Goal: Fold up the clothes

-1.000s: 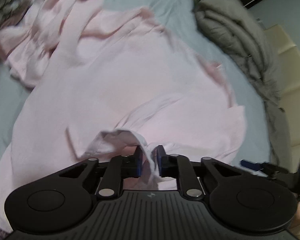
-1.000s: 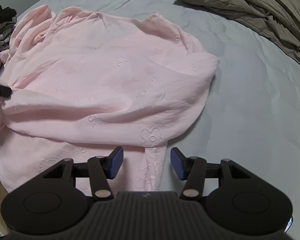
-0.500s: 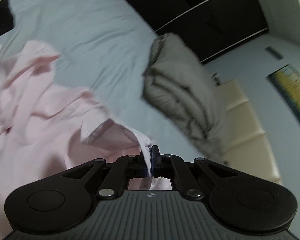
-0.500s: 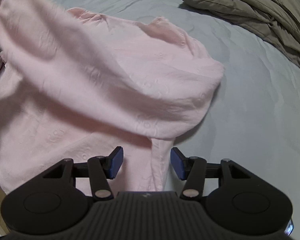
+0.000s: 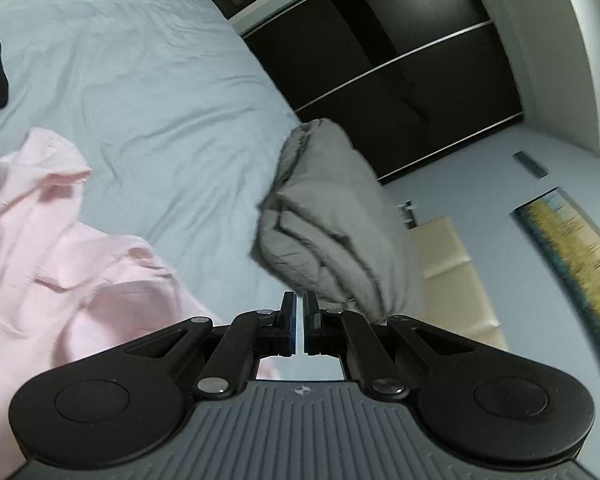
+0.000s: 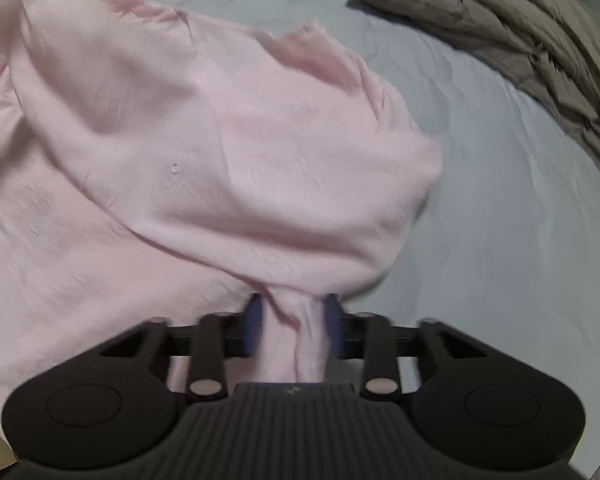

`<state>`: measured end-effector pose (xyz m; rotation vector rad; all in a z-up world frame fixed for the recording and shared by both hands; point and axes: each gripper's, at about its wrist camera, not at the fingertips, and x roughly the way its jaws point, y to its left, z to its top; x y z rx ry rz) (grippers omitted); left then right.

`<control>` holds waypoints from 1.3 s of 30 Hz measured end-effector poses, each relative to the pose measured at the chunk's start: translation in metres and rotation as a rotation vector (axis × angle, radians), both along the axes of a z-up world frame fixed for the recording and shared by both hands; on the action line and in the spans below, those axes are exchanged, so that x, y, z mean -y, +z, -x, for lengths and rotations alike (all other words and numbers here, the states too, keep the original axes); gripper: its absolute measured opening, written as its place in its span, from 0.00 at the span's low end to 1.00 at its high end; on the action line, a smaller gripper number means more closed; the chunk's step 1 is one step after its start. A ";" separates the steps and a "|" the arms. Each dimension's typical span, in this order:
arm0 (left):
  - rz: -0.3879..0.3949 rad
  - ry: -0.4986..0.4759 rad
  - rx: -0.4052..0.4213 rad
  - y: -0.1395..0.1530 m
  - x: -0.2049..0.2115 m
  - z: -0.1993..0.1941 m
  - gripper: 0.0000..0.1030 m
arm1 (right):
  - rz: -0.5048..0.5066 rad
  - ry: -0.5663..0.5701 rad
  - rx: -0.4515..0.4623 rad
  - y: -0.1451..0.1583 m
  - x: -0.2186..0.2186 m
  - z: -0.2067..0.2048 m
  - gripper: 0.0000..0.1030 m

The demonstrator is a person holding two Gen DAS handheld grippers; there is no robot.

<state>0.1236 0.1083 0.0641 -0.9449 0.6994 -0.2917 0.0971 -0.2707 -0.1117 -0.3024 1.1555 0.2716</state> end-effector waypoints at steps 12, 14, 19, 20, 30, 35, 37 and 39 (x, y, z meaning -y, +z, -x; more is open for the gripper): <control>-0.392 -0.118 -0.167 -0.047 0.019 0.005 0.54 | -0.062 -0.042 -0.011 0.001 0.019 0.013 0.23; -0.444 -0.138 -0.192 -0.061 0.020 0.006 0.54 | -0.079 -0.040 -0.009 0.003 0.019 0.016 0.42; -0.564 -0.170 -0.207 -0.089 0.025 0.008 0.54 | -0.088 -0.009 0.009 0.006 0.013 0.017 0.45; -0.581 -0.176 -0.204 -0.094 0.026 0.007 0.54 | -0.084 -0.011 0.010 0.005 0.012 0.016 0.45; -0.539 -0.196 -0.197 -0.106 0.031 -0.004 0.00 | -0.036 -0.042 0.024 -0.001 -0.001 0.008 0.11; -0.466 -0.084 -0.101 -0.073 0.009 0.002 0.00 | -0.012 -0.063 0.006 -0.004 0.007 0.011 0.04; -0.442 -0.018 -0.067 -0.059 -0.007 0.005 0.00 | -0.003 -0.074 -0.007 -0.009 0.011 0.012 0.03; -0.431 0.049 -0.055 -0.050 -0.024 0.006 0.00 | 0.006 -0.075 -0.015 -0.014 0.013 0.015 0.03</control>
